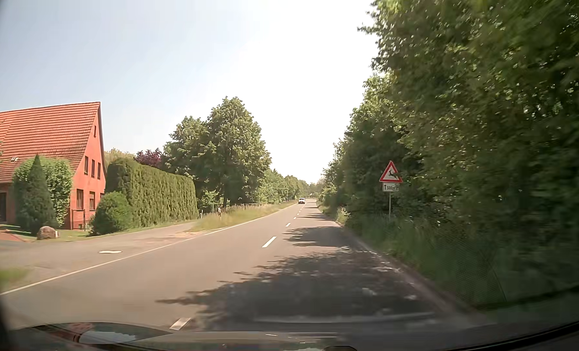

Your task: Follow the waypoints while adhering to traffic rules and regulations

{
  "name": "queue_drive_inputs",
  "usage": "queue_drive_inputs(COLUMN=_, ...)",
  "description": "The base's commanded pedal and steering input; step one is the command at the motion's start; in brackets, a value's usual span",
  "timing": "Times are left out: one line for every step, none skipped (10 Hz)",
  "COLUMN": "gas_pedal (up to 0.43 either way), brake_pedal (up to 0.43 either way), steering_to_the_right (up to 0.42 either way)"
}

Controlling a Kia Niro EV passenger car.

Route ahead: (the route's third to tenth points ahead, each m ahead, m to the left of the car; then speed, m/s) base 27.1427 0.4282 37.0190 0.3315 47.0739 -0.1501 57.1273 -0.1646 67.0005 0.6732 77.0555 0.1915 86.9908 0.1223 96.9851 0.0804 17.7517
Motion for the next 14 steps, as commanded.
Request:
queue_drive_inputs(gas_pedal=0.228, brake_pedal=0.0, steering_to_the_right=0.001)
queue_drive_inputs(gas_pedal=0.228, brake_pedal=0.0, steering_to_the_right=0.0)
queue_drive_inputs(gas_pedal=0.228, brake_pedal=0.0, steering_to_the_right=0.001)
queue_drive_inputs(gas_pedal=0.228, brake_pedal=0.0, steering_to_the_right=0.0)
queue_drive_inputs(gas_pedal=0.228, brake_pedal=0.0, steering_to_the_right=0.0)
queue_drive_inputs(gas_pedal=0.228, brake_pedal=0.0, steering_to_the_right=0.0)
queue_drive_inputs(gas_pedal=0.268, brake_pedal=0.0, steering_to_the_right=0.0)
queue_drive_inputs(gas_pedal=0.28, brake_pedal=0.0, steering_to_the_right=0.0)
queue_drive_inputs(gas_pedal=0.28, brake_pedal=0.0, steering_to_the_right=-0.001)
queue_drive_inputs(gas_pedal=0.28, brake_pedal=0.0, steering_to_the_right=0.0)
queue_drive_inputs(gas_pedal=0.28, brake_pedal=0.0, steering_to_the_right=-0.001)
queue_drive_inputs(gas_pedal=0.268, brake_pedal=0.0, steering_to_the_right=-0.001)
queue_drive_inputs(gas_pedal=0.268, brake_pedal=0.0, steering_to_the_right=-0.001)
queue_drive_inputs(gas_pedal=0.268, brake_pedal=0.0, steering_to_the_right=-0.001)
